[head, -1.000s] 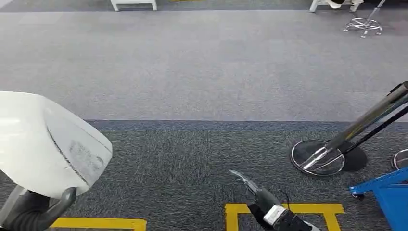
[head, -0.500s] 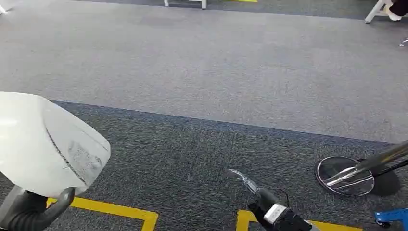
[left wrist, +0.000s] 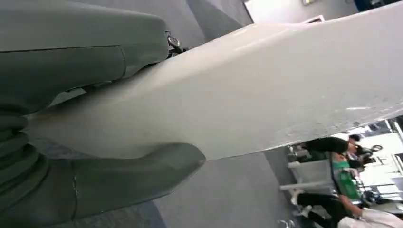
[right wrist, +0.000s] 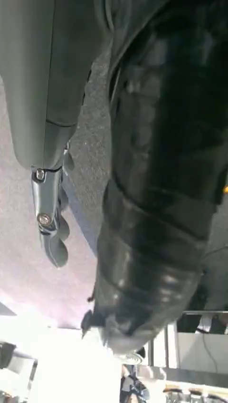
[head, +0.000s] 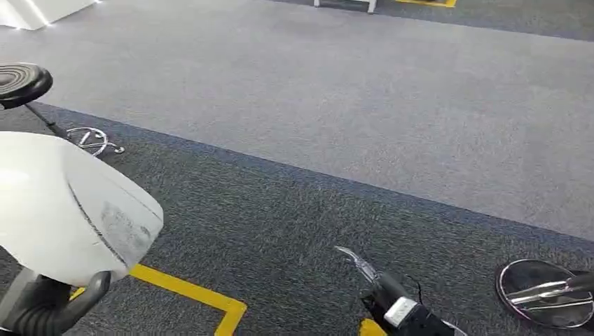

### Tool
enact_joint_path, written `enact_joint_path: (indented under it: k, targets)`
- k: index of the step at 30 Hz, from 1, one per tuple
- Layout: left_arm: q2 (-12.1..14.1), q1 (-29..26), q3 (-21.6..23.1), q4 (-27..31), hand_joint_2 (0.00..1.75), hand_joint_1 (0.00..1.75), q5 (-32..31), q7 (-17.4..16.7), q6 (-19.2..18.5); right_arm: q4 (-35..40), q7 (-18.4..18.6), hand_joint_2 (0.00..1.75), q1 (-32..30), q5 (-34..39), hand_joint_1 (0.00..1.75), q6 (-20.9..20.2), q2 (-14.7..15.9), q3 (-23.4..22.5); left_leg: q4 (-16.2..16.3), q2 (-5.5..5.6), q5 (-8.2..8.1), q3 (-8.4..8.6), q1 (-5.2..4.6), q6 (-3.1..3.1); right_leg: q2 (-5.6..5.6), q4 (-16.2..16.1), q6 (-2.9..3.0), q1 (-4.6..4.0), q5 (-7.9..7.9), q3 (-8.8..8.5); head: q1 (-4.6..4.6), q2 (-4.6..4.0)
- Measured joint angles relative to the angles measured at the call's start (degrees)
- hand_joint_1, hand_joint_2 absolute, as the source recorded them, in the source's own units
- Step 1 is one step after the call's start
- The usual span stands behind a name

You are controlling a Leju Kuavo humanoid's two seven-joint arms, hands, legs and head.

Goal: Take the parts from the cabinet and place them on the table.

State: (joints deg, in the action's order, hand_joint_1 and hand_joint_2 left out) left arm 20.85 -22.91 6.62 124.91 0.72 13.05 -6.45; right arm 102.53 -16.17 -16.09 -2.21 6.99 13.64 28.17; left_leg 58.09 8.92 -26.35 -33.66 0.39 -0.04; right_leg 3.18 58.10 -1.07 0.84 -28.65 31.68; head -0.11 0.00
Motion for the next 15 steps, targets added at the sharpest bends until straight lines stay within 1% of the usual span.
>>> enact_joint_path:
  k: [1, 2, 3, 4, 5, 6, 7, 8, 9, 10, 11, 12, 13, 15]
  targets:
    - [0.1, -0.1, 0.0, 0.0, 1.75, 1.75, 0.0, 0.0, 0.0, 0.0, 0.0, 0.00, 0.1, 0.0, 0.00, 0.0, 0.0, 0.0, 0.6, -1.49, -0.53, 0.03, -0.01, -0.11, -0.94, -0.5, 0.41, 0.37, 0.25, -0.30, -0.02, 0.00]
    - [0.2, 0.1, -0.1, 0.0, 1.75, 1.75, 0.1, 0.0, 0.0, 0.0, 0.0, 1.75, 0.0, -0.2, 0.00, 0.0, 0.0, 0.0, 2.5, -5.42, -1.82, -0.72, -0.42, -0.36, -1.70, -0.6, 0.76, 0.26, 0.06, -0.63, -0.35, 0.00]
    - [0.3, 0.3, -0.1, 0.0, 1.75, 1.75, 0.2, 0.0, 0.0, 0.0, 0.0, 1.75, 0.0, -0.2, 0.00, 0.0, 0.0, 0.0, 6.1, -7.14, -3.85, -2.41, -0.37, -0.62, -2.57, -0.6, 1.04, 0.16, -0.08, -0.75, -0.37, 0.00]
    - [0.3, 0.4, -0.1, 0.0, 1.75, 1.75, 0.1, 0.0, -0.1, 0.0, 0.0, 1.75, -0.1, -0.2, 0.00, 0.0, 0.0, 0.0, 10.5, -7.87, -5.94, -4.55, -0.24, -0.81, -3.43, -0.6, 1.21, 0.03, -0.21, -0.83, -0.39, 0.00]
    - [0.3, 0.3, -0.1, 0.0, 1.75, 1.75, 0.1, 0.0, -0.2, 0.0, 0.1, 1.75, -0.1, -0.2, 0.00, 0.0, 0.0, 0.0, 15.0, -8.15, -7.70, -6.80, -0.09, -0.96, -4.35, -0.6, 1.31, -0.05, -0.36, -0.86, -0.37, 0.00]
    - [0.3, 0.3, -0.1, 0.0, 1.75, 1.75, 0.2, -0.1, -0.2, 0.0, 0.2, 1.75, 0.0, -0.3, 0.00, -0.1, 0.0, 0.0, 17.8, -8.18, -8.16, -8.22, 0.03, -1.10, -5.31, -0.6, 1.30, -0.10, -0.50, -0.93, -0.37, 0.00]
    - [0.3, 0.3, -0.1, 0.0, 1.75, 1.75, 0.2, -0.2, -0.3, 0.0, 0.3, 1.75, 0.0, -0.3, 0.00, -0.1, 0.0, 0.0, 17.2, -8.21, -7.07, -7.97, 0.09, -1.16, -6.16, -0.6, 1.23, -0.10, -0.66, -1.10, -0.39, 0.00]
    - [0.3, 0.3, -0.1, 0.0, 1.75, 1.75, 0.2, -0.3, -0.4, 0.0, 0.3, 1.75, 0.1, -0.3, 0.00, -0.2, 0.0, 0.0, 14.5, -8.39, -5.00, -6.61, 0.12, -1.15, -6.95, -0.6, 1.12, -0.10, -0.85, -1.34, -0.39, 0.00]
    - [0.3, 0.3, -0.1, 0.0, 1.75, 1.75, 0.3, -0.3, -0.4, 0.0, 0.4, 1.75, 0.1, -0.3, 0.00, -0.3, 0.0, 0.0, 10.0, -8.91, -2.43, -4.33, 0.11, -1.05, -7.68, -0.6, 1.01, -0.11, -1.07, -1.68, -0.39, 0.00]
    - [0.3, 0.3, -0.1, 0.0, 1.75, 1.75, 0.3, -0.3, -0.4, 0.0, 0.4, 1.75, 0.1, -0.3, 0.00, -0.3, -0.1, 0.0, 4.5, -10.22, 0.11, -1.44, 0.05, -0.84, -8.42, -0.6, 0.81, -0.11, -1.38, -2.16, -0.39, 0.00]
    - [0.3, 0.4, -0.2, 0.0, 1.75, 1.75, 0.4, -0.3, -0.5, 0.0, 0.4, 1.75, 0.2, -0.3, 0.00, -0.4, -0.1, 0.0, 1.3, -13.29, -0.15, 0.35, -0.46, -0.56, -9.05, -0.6, 0.50, -0.26, -1.66, -2.45, -0.37, 0.00]
    - [0.3, 0.5, -0.2, 0.0, 1.75, 1.75, 0.4, -0.4, -0.6, 0.0, 0.4, 1.75, 0.2, -0.3, 0.00, -0.4, -0.1, 0.0, 0.4, -13.40, -0.31, 0.45, -0.91, 0.02, -9.57, -0.3, -0.02, -0.71, -2.07, -2.53, -0.48, 0.00]
    - [0.3, 0.5, -0.3, 0.0, 1.75, 1.75, 0.4, -0.3, -0.6, 0.0, 0.4, 1.75, 0.3, -0.3, 0.00, -0.4, -0.1, 0.0, 0.7, -12.80, -0.33, 0.21, -0.99, 0.34, -10.27, -0.5, -0.18, -0.67, -2.06, -2.58, -0.35, 0.00]
    - [0.3, 0.2, -0.5, 0.0, 1.75, 1.75, 0.5, -0.3, -0.6, 0.0, 0.4, 1.75, 0.4, -0.3, 0.00, -0.4, -0.1, 0.0, 0.7, -11.18, -0.40, -0.02, -1.13, 0.87, -11.73, -0.9, -0.74, -0.59, -2.29, -3.22, -0.35, 0.00]
